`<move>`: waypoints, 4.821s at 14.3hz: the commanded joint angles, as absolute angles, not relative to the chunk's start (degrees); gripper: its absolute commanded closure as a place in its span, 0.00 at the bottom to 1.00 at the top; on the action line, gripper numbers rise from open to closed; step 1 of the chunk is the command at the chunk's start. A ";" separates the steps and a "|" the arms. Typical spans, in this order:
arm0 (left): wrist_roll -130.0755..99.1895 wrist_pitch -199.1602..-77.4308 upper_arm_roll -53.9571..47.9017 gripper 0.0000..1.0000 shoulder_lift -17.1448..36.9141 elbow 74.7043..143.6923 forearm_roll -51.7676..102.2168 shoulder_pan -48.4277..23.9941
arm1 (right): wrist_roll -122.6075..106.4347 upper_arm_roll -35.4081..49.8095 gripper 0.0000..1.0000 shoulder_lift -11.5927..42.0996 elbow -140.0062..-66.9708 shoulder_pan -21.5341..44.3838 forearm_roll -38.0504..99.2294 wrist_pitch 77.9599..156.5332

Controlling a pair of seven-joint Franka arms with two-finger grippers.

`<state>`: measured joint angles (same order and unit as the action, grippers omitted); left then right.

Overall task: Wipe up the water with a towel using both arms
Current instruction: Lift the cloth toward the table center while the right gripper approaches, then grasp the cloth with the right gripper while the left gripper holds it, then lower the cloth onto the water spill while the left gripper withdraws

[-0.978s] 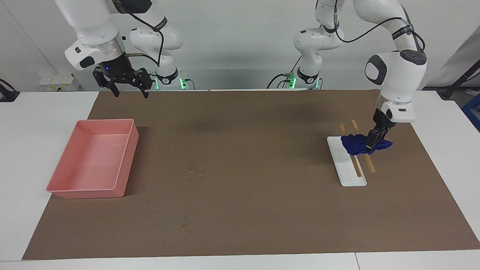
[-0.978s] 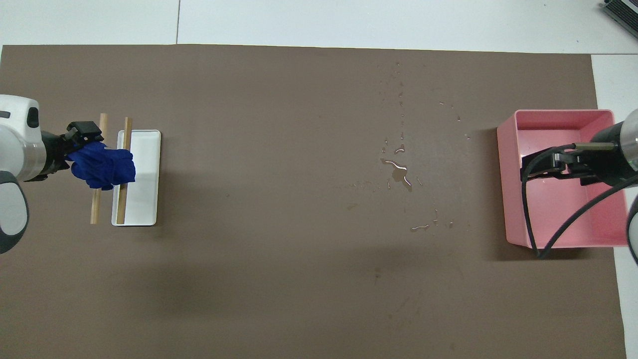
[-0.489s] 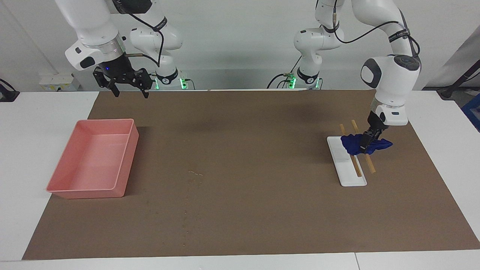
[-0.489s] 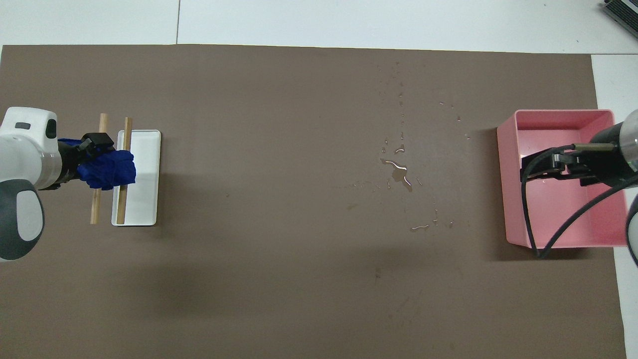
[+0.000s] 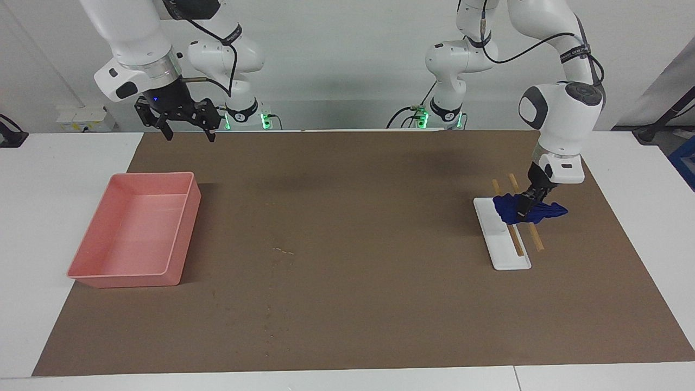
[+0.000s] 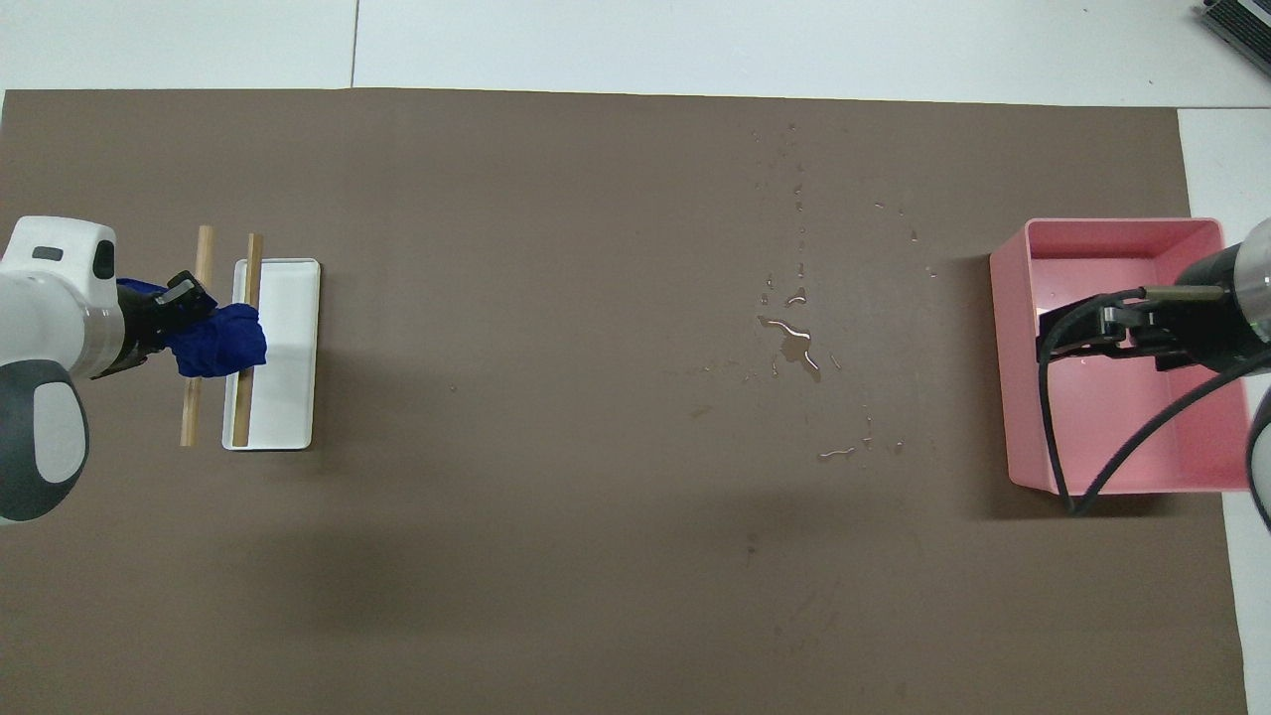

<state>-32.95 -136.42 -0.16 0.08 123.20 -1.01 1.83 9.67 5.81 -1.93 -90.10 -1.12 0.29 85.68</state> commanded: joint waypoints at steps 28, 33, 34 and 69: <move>-132.44 -120.49 -10.81 1.00 2.46 98.35 3.52 -26.70 | 84.01 6.59 0.01 5.45 -89.83 13.26 23.46 109.68; -137.02 -121.82 -10.81 1.00 2.81 96.43 2.99 -30.14 | 84.20 6.59 0.01 6.33 -90.79 16.42 24.96 114.94; -137.28 -121.82 -10.81 1.00 3.07 95.46 2.99 -31.02 | 84.03 6.59 0.01 6.15 -91.66 16.96 24.87 115.40; -93.47 -104.43 -10.11 0.00 1.93 93.69 2.46 -12.24 | 68.30 6.06 1.00 23.97 -83.00 7.21 14.96 130.15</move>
